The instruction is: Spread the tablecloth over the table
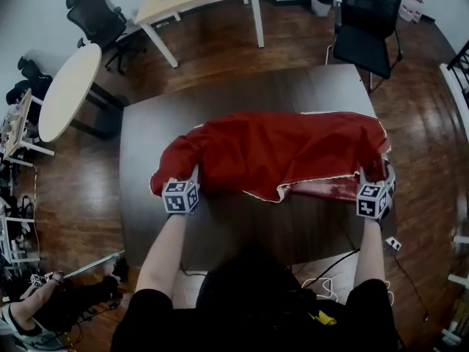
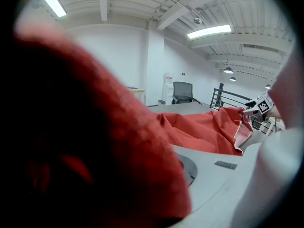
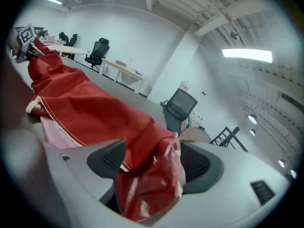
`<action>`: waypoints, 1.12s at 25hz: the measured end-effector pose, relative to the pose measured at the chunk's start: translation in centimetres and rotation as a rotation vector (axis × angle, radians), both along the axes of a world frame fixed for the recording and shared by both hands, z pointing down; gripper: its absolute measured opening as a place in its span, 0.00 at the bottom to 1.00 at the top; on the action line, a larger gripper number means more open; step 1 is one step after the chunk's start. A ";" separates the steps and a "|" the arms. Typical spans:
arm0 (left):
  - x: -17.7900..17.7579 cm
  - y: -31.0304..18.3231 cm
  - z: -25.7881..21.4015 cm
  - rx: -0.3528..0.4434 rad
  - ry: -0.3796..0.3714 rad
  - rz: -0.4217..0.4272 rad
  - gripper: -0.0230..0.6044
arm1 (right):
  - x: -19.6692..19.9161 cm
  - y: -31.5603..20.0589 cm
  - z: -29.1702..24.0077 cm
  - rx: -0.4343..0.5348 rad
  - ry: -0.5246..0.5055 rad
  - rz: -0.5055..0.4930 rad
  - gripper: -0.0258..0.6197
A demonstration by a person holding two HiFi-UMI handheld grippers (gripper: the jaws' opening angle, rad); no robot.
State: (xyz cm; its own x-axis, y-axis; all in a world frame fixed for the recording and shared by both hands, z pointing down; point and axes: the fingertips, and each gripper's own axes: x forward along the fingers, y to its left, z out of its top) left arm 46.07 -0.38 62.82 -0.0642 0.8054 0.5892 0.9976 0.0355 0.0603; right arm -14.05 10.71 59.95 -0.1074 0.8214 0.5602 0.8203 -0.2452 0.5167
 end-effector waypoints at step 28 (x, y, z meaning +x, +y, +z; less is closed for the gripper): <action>18.0 -16.9 2.0 0.025 -0.721 -0.198 0.34 | 39.2 -9.0 12.3 0.408 0.439 -0.225 0.53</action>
State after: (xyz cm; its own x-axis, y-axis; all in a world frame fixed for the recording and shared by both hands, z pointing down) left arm 64.08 -17.29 64.84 -0.2970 0.8289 0.4741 0.6977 -0.1506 0.7004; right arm 25.10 1.72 72.20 0.3535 0.5087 0.7850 0.8400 -0.5419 -0.0270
